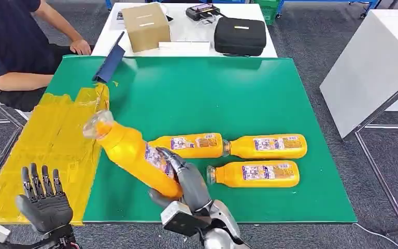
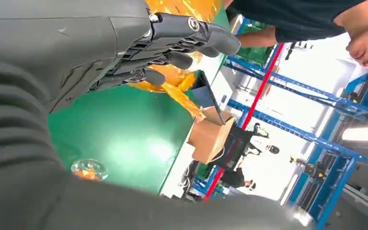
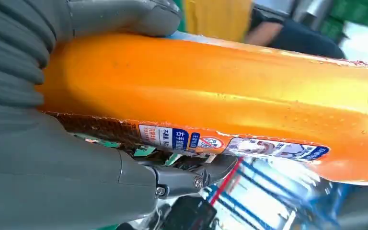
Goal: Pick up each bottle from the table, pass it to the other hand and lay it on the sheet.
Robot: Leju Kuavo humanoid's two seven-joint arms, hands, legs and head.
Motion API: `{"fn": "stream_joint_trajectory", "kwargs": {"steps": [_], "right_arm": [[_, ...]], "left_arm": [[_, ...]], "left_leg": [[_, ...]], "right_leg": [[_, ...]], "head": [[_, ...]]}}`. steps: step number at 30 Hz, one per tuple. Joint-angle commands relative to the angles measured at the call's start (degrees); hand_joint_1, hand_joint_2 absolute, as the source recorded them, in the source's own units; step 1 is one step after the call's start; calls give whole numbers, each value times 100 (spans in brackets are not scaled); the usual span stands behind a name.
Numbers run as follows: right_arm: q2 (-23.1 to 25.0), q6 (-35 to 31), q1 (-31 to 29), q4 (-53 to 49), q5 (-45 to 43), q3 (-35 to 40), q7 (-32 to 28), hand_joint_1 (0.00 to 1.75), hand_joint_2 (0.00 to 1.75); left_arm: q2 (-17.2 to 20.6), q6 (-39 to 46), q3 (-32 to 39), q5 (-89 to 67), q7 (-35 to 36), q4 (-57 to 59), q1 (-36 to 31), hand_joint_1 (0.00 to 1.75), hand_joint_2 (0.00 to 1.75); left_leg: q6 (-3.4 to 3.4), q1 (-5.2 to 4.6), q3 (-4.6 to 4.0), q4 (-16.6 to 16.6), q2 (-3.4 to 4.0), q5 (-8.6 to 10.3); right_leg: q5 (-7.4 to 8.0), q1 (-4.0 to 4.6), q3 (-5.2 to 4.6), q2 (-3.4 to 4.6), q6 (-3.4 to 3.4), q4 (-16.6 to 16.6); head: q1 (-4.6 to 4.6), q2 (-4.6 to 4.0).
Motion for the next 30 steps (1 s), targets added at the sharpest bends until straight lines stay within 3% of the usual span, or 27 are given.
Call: {"fn": "stream_joint_trajectory", "kwargs": {"steps": [1,12,20,21,30], "right_arm": [[-46,26,216,-533,-27,-322,-27,175,175],[42,16,247,-467,-71,-332,-278,175,175],[102,474,-113,225,94,-55,-171,175,175],[41,985,-218,381,5,129,-35,175,175],[152,1047,-335,791,117,270,-118,175,175]], "left_arm": [[-99,-13,165,-8,33,164,-96,0,175],[-26,-36,54,-128,37,245,-115,0,175],[286,-1296,-874,-775,-162,218,88,0,175],[424,-1472,-1101,-1031,-278,153,110,0,175],[399,-1304,-1226,-1311,-364,198,51,0,175]], "left_leg": [[-5,3,14,0,-6,-6],[-4,4,18,-2,-2,-8],[-8,7,40,-5,6,-15],[-8,6,37,-4,8,-14],[-5,2,21,-9,5,-5]], "right_leg": [[-7,2,18,6,-5,-2],[-8,3,21,10,-4,-4],[-11,4,43,25,-8,-10],[-11,4,40,27,-8,-9],[-5,1,24,15,-4,-8]], "head": [[2,0],[2,0],[0,0],[0,0],[0,0]]}}
